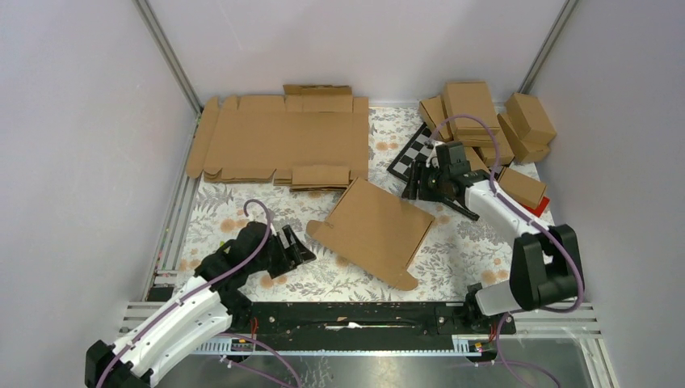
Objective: Fold the paper box
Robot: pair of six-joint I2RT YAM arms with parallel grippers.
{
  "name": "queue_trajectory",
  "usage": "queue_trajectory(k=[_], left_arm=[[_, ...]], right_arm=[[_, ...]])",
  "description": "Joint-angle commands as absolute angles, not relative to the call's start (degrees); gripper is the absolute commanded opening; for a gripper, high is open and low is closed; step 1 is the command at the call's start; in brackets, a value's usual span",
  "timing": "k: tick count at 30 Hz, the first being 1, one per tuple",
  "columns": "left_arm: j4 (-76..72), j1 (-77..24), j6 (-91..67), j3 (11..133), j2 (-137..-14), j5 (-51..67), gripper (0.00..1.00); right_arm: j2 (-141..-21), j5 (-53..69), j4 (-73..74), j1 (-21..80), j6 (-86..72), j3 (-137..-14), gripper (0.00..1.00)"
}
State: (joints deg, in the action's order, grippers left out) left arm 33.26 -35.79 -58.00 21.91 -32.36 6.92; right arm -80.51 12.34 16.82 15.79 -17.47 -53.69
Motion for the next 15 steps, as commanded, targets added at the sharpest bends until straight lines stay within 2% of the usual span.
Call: queue_trajectory(k=[1, 8, 15], left_arm=[[24.0, -35.5, -60.6, 19.7, -34.6, 11.8, 0.73], [22.5, -35.5, -59.8, 18.8, -36.0, 11.6, 0.73], [22.2, -35.5, -58.9, 18.5, -36.1, 11.0, 0.73]], right_arm=[[-85.5, 19.9, 15.4, 15.6, -12.4, -57.4, 0.62], [-92.4, 22.1, 15.3, 15.5, -12.8, -58.8, 0.53], [-95.0, 23.3, 15.3, 14.3, -12.8, -59.2, 0.33]])
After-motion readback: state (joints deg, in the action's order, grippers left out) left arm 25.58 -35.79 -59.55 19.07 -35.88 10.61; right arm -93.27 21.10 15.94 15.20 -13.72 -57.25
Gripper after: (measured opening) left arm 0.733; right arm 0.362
